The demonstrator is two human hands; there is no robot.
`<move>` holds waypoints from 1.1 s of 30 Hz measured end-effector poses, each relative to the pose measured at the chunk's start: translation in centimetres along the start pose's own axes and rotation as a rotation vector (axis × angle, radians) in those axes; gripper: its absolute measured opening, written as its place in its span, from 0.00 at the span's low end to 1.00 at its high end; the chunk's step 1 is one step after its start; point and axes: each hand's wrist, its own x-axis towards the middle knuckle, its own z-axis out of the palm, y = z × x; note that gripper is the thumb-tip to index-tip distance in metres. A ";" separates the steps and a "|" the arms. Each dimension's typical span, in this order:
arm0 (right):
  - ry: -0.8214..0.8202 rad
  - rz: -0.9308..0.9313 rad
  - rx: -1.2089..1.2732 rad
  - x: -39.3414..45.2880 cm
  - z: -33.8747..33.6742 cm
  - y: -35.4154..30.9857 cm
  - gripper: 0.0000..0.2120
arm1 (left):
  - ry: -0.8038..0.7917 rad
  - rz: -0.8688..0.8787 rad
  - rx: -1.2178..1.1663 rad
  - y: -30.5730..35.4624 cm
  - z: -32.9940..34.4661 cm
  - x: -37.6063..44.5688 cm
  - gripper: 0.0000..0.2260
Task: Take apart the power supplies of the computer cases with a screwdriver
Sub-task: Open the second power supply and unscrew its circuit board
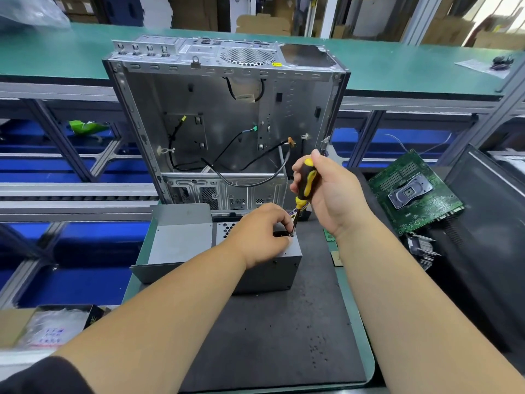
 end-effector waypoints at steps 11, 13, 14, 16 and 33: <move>-0.052 -0.044 -0.002 -0.6 0.9 0.7 0.10 | -0.006 0.017 -0.012 0.0 0.0 0.1 0.10; -0.051 -0.039 0.013 -0.5 0.6 0.5 0.10 | -0.003 0.013 -0.002 0.0 0.1 0.1 0.11; -0.052 -0.035 0.027 -0.4 0.5 0.5 0.10 | -0.002 0.011 0.005 -0.1 0.0 0.1 0.10; -0.048 -0.027 0.030 -0.4 0.2 0.2 0.12 | -0.001 0.016 0.007 -0.1 0.1 0.1 0.10; -0.031 -0.006 0.036 -0.4 0.2 0.2 0.10 | 0.003 0.009 -0.007 -0.4 0.2 0.1 0.09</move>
